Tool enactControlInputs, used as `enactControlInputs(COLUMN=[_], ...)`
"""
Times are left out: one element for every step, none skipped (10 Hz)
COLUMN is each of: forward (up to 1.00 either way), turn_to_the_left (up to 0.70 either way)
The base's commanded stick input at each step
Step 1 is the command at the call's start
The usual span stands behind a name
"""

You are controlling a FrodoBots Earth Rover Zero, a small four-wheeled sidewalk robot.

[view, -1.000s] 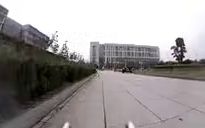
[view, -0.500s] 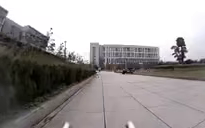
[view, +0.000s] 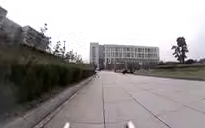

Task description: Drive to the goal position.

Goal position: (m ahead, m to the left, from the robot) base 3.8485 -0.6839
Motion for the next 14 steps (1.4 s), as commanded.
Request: enactControlInputs(forward=[0.60, 0.60, 0.60, 0.60, 0.60, 0.60, 0.60, 0.60, 0.60, 0.60, 0.60, 0.60, 0.60, 0.60], turn_to_the_left=[0.00, 0.01, 0.15, 0.15, 0.15, 0.15, 0.15, 0.15, 0.12, 0.04, 0.00, 0.00, 0.00, 0.00])
